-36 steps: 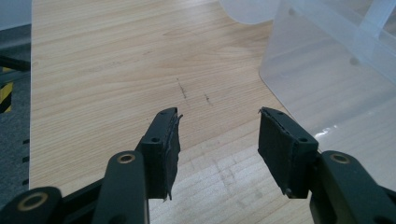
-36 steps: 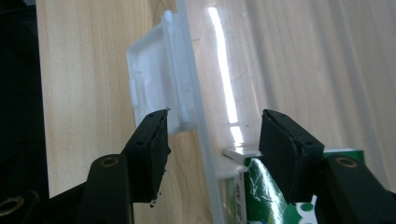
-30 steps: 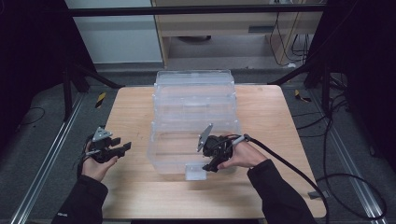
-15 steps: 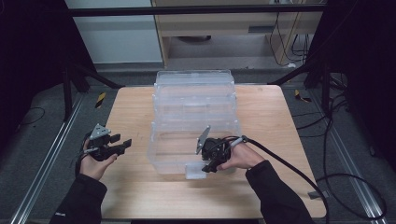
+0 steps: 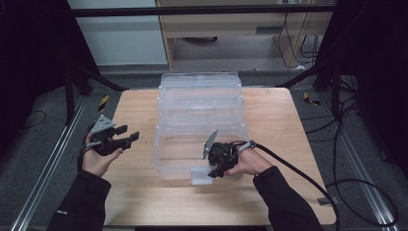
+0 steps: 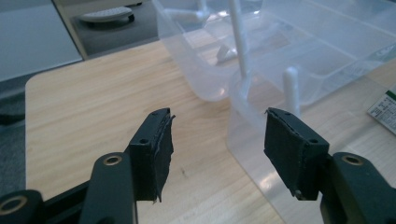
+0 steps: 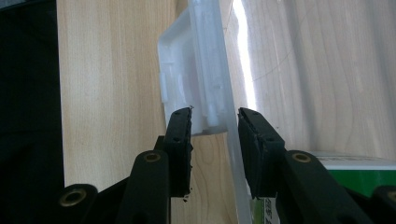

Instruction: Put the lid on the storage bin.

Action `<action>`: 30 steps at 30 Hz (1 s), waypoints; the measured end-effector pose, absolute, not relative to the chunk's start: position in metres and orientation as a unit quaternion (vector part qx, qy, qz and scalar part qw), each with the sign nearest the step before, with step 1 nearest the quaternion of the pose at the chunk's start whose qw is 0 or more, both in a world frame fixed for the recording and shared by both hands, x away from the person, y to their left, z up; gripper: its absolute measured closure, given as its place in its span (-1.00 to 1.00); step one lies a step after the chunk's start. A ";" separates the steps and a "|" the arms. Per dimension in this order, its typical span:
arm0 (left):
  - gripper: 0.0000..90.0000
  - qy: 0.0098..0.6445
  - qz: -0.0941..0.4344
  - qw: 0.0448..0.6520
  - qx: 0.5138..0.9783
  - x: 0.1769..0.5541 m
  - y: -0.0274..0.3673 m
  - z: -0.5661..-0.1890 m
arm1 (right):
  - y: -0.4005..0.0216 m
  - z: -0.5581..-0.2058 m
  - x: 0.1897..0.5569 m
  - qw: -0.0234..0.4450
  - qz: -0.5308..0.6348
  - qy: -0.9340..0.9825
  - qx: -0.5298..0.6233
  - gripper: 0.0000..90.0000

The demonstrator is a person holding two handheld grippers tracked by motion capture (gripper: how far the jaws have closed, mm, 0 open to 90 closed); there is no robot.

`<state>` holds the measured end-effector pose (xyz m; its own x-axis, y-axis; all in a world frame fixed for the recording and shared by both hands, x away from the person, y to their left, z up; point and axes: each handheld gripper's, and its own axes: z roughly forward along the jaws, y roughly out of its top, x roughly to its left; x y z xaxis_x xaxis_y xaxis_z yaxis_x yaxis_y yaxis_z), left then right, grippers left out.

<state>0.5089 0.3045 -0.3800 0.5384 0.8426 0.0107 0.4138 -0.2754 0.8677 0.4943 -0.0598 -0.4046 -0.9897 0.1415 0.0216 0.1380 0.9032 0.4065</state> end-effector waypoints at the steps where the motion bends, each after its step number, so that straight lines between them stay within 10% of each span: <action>1: -0.09 0.409 0.244 0.440 0.761 0.511 0.303 -0.378 | -0.060 -0.405 0.494 0.004 0.208 0.975 0.072 0.46; 30: -0.10 0.273 0.207 0.449 0.825 0.560 0.254 -0.314 | -0.060 -0.405 0.492 0.013 0.207 0.976 0.059 0.46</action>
